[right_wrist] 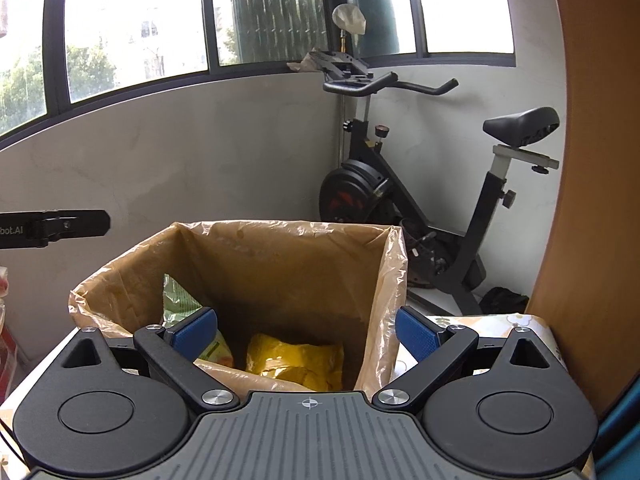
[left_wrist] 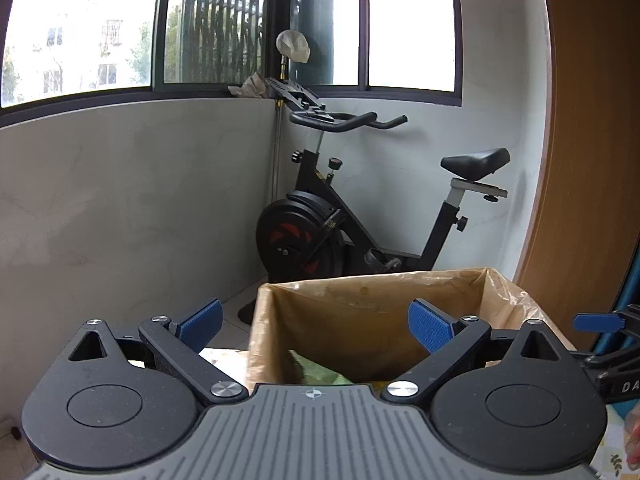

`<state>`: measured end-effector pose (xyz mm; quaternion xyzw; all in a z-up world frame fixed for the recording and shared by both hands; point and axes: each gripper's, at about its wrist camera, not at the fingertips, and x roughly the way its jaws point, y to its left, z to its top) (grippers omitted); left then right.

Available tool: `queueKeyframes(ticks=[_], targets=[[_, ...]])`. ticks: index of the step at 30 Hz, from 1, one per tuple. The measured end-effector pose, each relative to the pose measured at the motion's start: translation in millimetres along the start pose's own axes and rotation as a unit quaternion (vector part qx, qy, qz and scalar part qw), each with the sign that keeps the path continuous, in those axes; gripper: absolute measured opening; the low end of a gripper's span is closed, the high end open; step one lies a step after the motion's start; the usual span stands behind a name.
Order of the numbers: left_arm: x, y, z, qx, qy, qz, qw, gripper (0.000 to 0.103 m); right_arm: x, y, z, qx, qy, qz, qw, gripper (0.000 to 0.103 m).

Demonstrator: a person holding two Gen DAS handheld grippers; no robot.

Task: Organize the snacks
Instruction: 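Move both tools back down to the remaining snack bags beside the box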

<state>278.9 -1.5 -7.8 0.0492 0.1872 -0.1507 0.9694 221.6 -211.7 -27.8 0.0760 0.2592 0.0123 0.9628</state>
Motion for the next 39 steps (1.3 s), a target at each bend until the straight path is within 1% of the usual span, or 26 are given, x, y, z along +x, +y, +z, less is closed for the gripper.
queueKeyframes(ticks=[4, 8, 11, 13, 16, 20, 23, 26, 30, 32, 35, 37, 39], targets=[[-24, 28, -1, -0.004, -0.002, 0.03, 0.9995, 0.1, -16, 0, -3, 0.003, -0.007, 0.007, 1.0, 0.095], [-47, 49, -6, 0.004, -0.005, 0.054, 0.9985, 0.1, -29, -1, -14, 0.011, -0.008, 0.014, 1.0, 0.095], [-60, 58, -15, 0.006, -0.004, 0.066, 0.9978, 0.1, -35, 0, -26, 0.013, -0.005, 0.014, 1.0, 0.095], [-66, 63, -24, 0.0, 0.0, 0.067, 0.9978, 0.1, -37, 2, -37, 0.009, -0.002, 0.014, 1.0, 0.095], [-69, 65, -41, -0.022, 0.01, 0.057, 0.9981, 0.1, -39, 4, -55, 0.004, 0.004, 0.011, 1.0, 0.095], [-66, 52, -71, -0.04, 0.032, 0.04, 0.9979, 0.1, -35, 7, -83, -0.005, 0.02, 0.003, 1.0, 0.095], [-57, 34, -95, -0.062, 0.054, 0.0, 0.9966, 0.1, -31, 13, -106, -0.02, 0.031, -0.011, 0.999, 0.095], [-45, 11, -119, -0.085, 0.073, -0.036, 0.9931, 0.1, -25, 19, -127, -0.023, 0.043, -0.028, 0.998, 0.095], [-33, -14, -140, -0.099, 0.093, -0.061, 0.9888, 0.1, -23, 27, -150, -0.039, 0.036, -0.046, 0.998, 0.095], [-25, -23, -150, -0.105, 0.103, -0.073, 0.9864, 0.1, -20, 25, -160, -0.019, 0.042, -0.054, 0.997, 0.095], [-19, -28, -163, -0.116, 0.116, -0.075, 0.9837, 0.1, -17, 24, -172, 0.012, 0.048, -0.054, 0.997, 0.095], [-13, -29, -169, -0.126, 0.122, -0.076, 0.9816, 0.1, -15, 27, -178, 0.013, 0.051, -0.053, 0.997, 0.095], [-10, -34, -172, -0.125, 0.129, -0.074, 0.981, 0.1, -13, 31, -182, 0.002, 0.055, -0.048, 0.997, 0.095]])
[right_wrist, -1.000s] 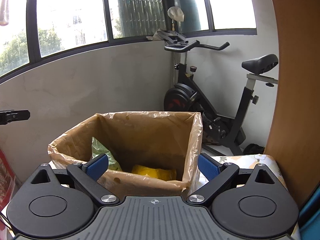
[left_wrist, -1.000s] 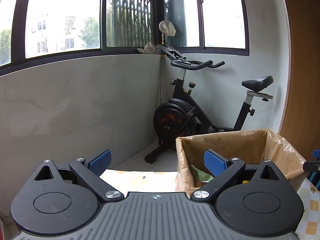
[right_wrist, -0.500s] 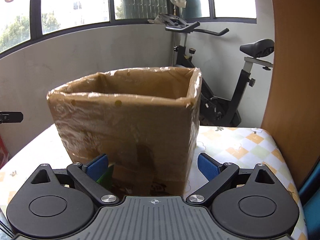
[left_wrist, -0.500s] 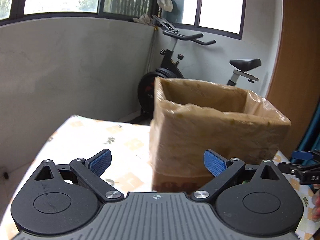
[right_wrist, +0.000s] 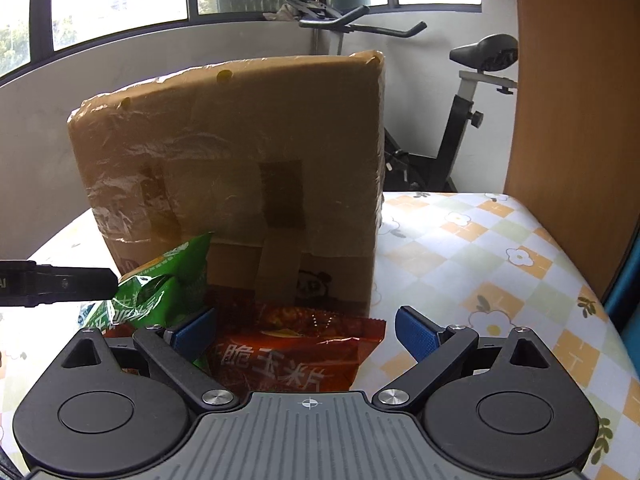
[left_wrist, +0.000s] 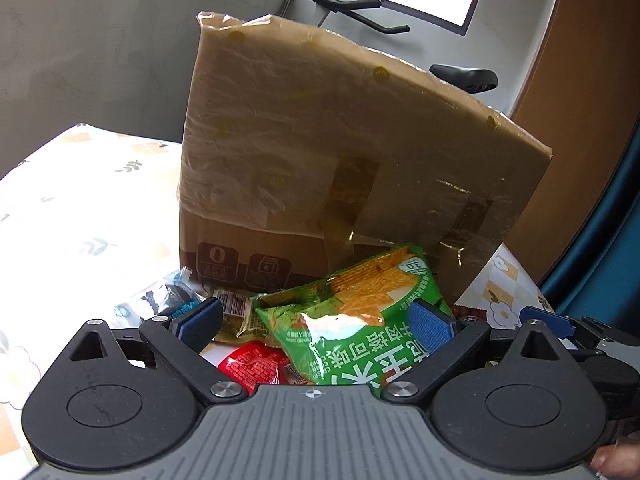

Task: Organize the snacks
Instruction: 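Move both tools back down to the remaining snack bags beside the box, then grasp the green corn-chip bag with the left tool while the right tool grasps the orange chip bag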

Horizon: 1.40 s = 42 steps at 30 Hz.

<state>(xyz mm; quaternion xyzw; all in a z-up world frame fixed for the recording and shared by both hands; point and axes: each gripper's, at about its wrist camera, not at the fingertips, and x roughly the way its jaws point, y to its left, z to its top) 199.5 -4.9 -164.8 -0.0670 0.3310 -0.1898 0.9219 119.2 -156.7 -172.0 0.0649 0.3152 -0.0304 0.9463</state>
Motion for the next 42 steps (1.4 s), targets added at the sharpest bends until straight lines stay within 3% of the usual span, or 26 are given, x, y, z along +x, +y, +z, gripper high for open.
queueKeyframes(ticks=[10, 15, 18, 21, 30, 38, 42], targets=[[21, -6, -20, -0.016, 0.025, -0.03, 0.9991, 0.1, 6, 12, -21, -0.013, 0.019, -0.003, 1.0, 0.095], [29, -14, -35, 0.002, 0.04, -0.041, 0.9984, 0.1, 8, 12, -25, -0.001, 0.024, 0.003, 1.0, 0.095], [28, -11, -36, -0.002, 0.028, -0.051, 0.9983, 0.085, 9, 10, -28, 0.011, 0.026, 0.01, 1.0, 0.095], [12, -9, -36, 0.003, 0.002, -0.036, 0.9993, 0.077, 11, 7, -30, 0.025, 0.031, 0.011, 0.999, 0.095], [-26, -3, -49, -0.004, -0.055, 0.027, 0.9981, 0.075, 14, -2, -38, 0.078, 0.015, 0.009, 0.997, 0.095], [-33, 3, -53, -0.014, -0.049, 0.042, 0.9978, 0.075, 19, -26, -55, 0.15, 0.006, 0.024, 0.988, 0.1], [-31, 9, -53, -0.028, -0.044, 0.045, 0.9976, 0.075, 18, -29, -61, 0.151, -0.003, 0.035, 0.988, 0.1]])
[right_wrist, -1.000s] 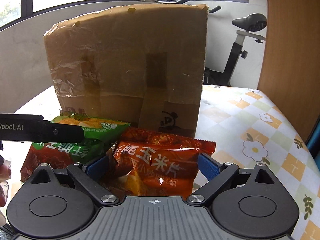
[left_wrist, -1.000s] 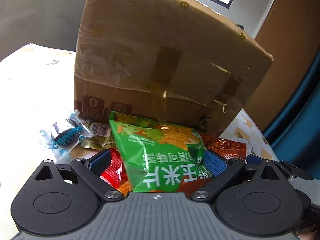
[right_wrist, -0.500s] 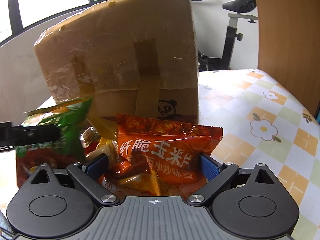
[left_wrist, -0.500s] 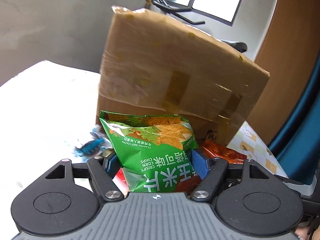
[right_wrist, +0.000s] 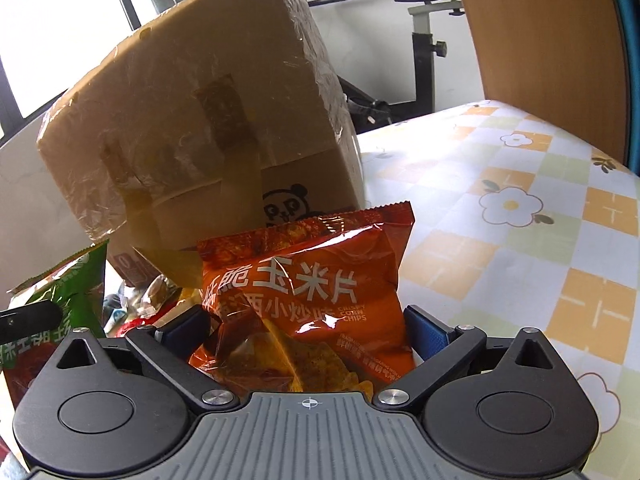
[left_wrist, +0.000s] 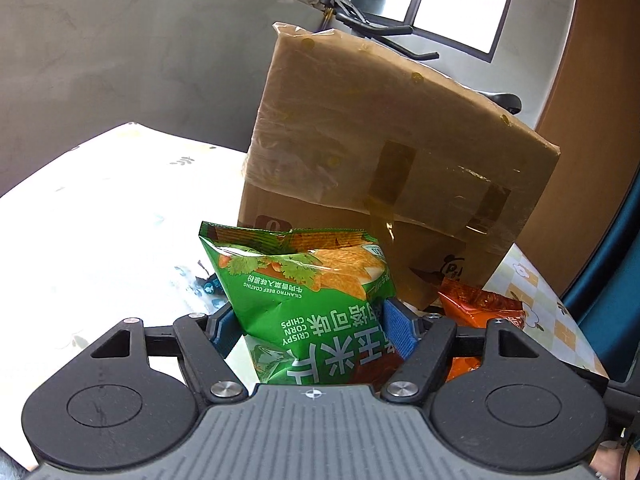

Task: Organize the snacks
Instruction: 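Grasp the green corn-chip bag with the left tool while the right tool grasps the orange chip bag, then lift both bags over the box and open both tools to drop them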

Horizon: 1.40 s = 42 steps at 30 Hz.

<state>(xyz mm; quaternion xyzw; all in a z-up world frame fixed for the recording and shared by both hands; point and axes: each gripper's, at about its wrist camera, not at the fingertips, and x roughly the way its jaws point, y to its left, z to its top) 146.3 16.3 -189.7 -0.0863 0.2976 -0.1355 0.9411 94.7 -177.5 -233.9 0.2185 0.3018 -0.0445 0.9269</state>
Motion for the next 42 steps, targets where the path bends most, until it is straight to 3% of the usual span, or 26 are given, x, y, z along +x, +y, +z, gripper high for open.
queueKeyframes(ticks=[4, 11, 26, 33, 42], targets=[[-2, 1, -4, 0.0, 0.001, 0.002, 1.0, 0.075, -3, 2, -3, -0.011, -0.007, 0.0, 1.0, 0.097], [-4, -4, -3, 0.008, -0.01, 0.002, 0.9999, 0.075, -11, 4, -1, -0.007, -0.013, 0.012, 1.0, 0.075], [-25, -5, 2, 0.002, -0.038, -0.001, 0.9993, 0.075, -46, -4, 4, -0.01, -0.006, -0.032, 0.999, 0.073], [-50, 2, 17, 0.007, -0.075, 0.006, 0.9972, 0.075, -76, 8, 30, -0.037, -0.062, -0.023, 0.997, 0.073], [-86, -2, 88, 0.063, -0.152, 0.003, 0.9863, 0.075, -111, 43, 114, -0.121, -0.149, 0.023, 0.981, 0.073]])
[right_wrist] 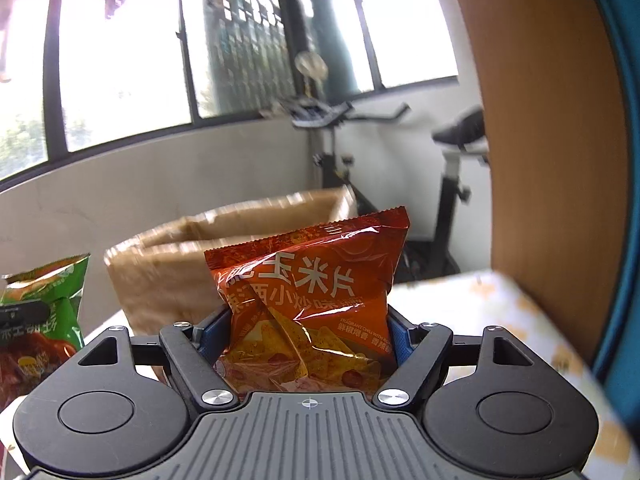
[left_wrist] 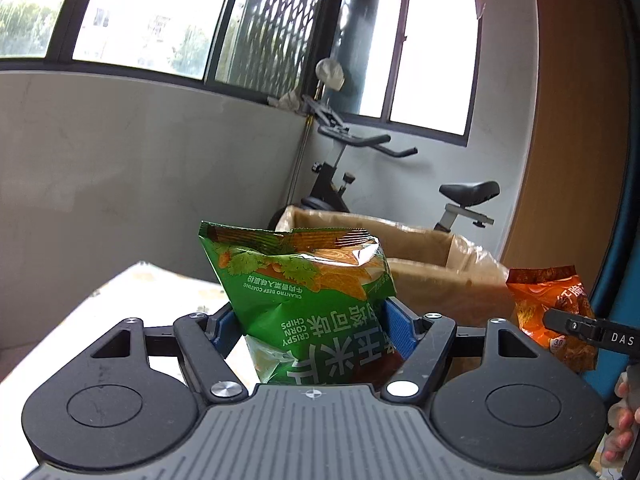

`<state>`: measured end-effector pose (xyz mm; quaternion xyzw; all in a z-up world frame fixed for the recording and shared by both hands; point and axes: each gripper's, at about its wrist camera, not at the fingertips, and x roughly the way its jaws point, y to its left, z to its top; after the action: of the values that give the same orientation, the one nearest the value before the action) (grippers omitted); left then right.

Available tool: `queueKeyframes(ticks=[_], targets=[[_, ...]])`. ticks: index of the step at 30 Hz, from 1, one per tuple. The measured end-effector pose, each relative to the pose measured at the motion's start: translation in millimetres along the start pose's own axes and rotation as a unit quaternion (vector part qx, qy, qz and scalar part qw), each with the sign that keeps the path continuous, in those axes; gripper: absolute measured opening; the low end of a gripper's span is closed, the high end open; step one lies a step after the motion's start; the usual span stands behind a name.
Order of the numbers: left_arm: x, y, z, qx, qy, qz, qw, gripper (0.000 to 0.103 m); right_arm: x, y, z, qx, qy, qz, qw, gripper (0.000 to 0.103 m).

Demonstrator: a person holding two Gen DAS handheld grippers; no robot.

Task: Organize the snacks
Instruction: 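Lift both bags over the box and open both tools to drop them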

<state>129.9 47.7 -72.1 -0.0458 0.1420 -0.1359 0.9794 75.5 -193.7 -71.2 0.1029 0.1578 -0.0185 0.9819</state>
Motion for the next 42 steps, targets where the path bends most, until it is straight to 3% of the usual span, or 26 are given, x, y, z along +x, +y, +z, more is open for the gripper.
queueKeyframes(ticks=[6, 11, 18, 23, 27, 32, 36, 38, 42], targets=[[17, -14, 48, 0.03, -0.023, -0.006, 0.9992, 0.075, 26, 8, 59, -0.044, -0.022, 0.037, 0.998, 0.073], [58, -34, 75, 0.064, -0.006, -0.02, 0.9978, 0.075, 78, 20, 85, -0.095, -0.024, 0.037, 0.994, 0.073], [112, -59, 100, 0.123, 0.009, 0.003, 0.9923, 0.075, 153, 32, 96, -0.151, 0.002, 0.02, 0.988, 0.073], [147, -63, 98, 0.147, 0.028, 0.01, 0.9887, 0.075, 185, 43, 84, -0.19, 0.028, 0.004, 0.981, 0.074], [171, -65, 95, 0.151, 0.06, 0.014, 0.9866, 0.075, 195, 43, 72, -0.174, 0.058, 0.009, 0.983, 0.074], [191, -62, 89, 0.15, 0.099, 0.005, 0.9837, 0.077, 197, 47, 63, -0.19, 0.063, 0.004, 0.98, 0.076], [199, -56, 83, 0.141, 0.132, -0.006, 0.9811, 0.091, 197, 48, 64, -0.177, 0.079, 0.004, 0.981, 0.082], [196, -51, 81, 0.132, 0.135, -0.004, 0.9819, 0.091, 192, 46, 66, -0.168, 0.075, 0.003, 0.983, 0.092], [185, -41, 85, 0.118, 0.118, -0.005, 0.986, 0.093, 181, 41, 71, -0.156, 0.074, 0.002, 0.985, 0.095]])
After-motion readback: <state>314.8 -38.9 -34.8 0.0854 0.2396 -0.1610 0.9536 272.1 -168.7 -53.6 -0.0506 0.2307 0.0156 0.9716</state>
